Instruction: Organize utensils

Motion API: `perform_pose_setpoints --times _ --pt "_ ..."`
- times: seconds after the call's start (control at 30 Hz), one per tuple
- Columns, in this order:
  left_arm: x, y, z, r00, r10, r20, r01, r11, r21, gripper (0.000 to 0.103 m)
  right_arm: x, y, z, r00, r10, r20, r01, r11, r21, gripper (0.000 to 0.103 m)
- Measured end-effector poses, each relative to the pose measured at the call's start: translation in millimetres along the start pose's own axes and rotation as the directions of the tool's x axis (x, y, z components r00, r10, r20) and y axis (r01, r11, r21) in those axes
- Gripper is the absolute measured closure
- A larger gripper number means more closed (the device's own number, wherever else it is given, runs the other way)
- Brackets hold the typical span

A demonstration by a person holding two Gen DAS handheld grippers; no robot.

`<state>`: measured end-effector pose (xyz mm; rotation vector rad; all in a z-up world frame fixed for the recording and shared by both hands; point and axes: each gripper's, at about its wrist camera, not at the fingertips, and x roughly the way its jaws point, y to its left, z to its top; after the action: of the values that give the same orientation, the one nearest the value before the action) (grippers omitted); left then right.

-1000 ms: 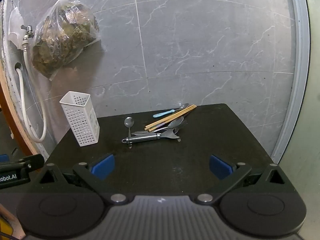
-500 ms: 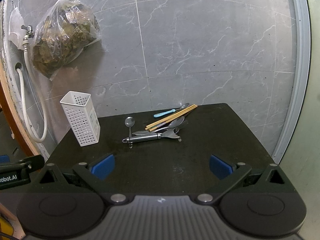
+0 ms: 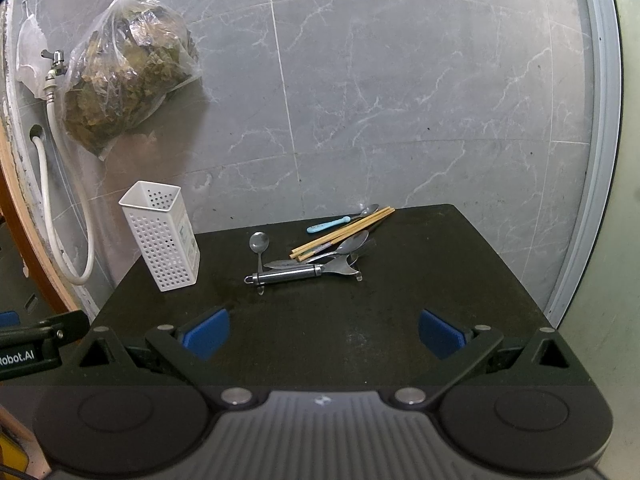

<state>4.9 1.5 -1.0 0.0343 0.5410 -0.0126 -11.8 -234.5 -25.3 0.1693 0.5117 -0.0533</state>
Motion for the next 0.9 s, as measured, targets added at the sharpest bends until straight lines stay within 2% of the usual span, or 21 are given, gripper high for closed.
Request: perform_pose_setpoints --times 0.9 --pt "14.6 0.2 -5.4 1.000 0.003 -0.008 -0.003 1.000 0.004 0.001 8.9 -0.4 2.2 1.000 0.004 -0.013 -0.004 1.000 0.009 0.000"
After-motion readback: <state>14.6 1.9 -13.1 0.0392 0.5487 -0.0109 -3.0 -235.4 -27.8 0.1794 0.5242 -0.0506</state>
